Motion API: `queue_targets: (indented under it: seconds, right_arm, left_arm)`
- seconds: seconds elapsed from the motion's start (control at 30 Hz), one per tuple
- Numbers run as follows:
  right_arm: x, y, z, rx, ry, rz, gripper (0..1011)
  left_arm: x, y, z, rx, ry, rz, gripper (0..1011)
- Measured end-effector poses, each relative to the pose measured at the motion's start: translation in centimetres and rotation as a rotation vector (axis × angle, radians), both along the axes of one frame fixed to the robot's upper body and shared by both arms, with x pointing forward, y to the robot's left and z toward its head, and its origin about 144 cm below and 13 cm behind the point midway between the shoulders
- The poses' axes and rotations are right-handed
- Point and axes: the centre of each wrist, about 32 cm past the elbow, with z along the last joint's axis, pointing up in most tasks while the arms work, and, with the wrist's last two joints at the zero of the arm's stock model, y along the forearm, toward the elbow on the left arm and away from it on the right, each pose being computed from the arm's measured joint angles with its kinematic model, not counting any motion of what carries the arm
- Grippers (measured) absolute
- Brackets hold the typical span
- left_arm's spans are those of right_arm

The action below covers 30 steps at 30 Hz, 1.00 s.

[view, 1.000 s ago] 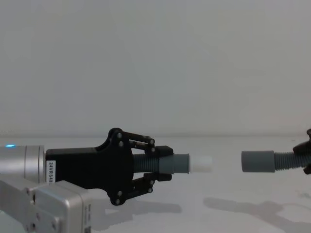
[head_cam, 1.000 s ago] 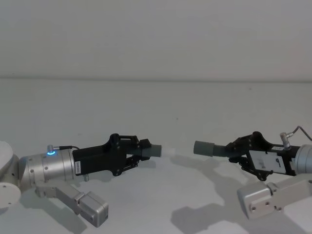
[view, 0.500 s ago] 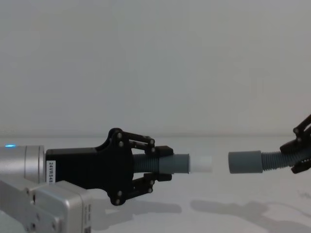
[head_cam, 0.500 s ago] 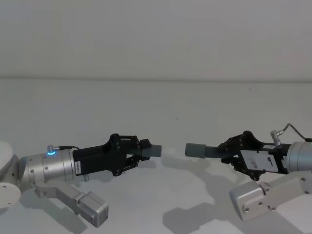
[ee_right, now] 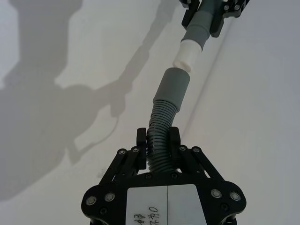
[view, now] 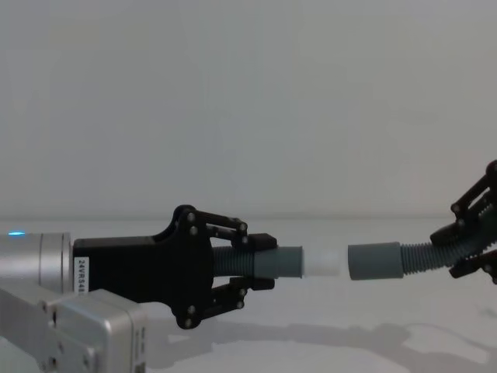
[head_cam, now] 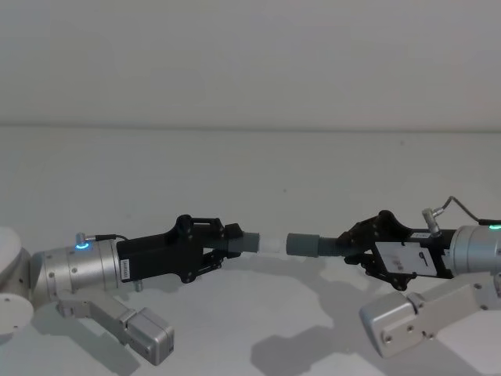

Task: Use both hands to pick up one end of the pipe from the table, align the ends, and insert them.

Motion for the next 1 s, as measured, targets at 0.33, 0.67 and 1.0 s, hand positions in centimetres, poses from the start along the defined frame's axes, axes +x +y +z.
queue_targets:
  seconds: [0.33, 0.67, 1.0]
  right_arm:
    - [-0.18, 0.30, 0.07, 0.003, 0.000, 0.014, 269]
    - [-0.45, 0.47, -0.07, 0.002, 0.000, 0.023, 269]
    - [-0.49, 0.59, -0.22, 0.003, -0.003, 0.022, 269]
  left_arm:
    - [0.00, 0.00, 0.00, 0.000, 0.000, 0.000, 368]
    - [0.00, 0.00, 0.00, 0.000, 0.000, 0.000, 368]
    - [0.00, 0.00, 0.00, 0.000, 0.000, 0.000, 368]
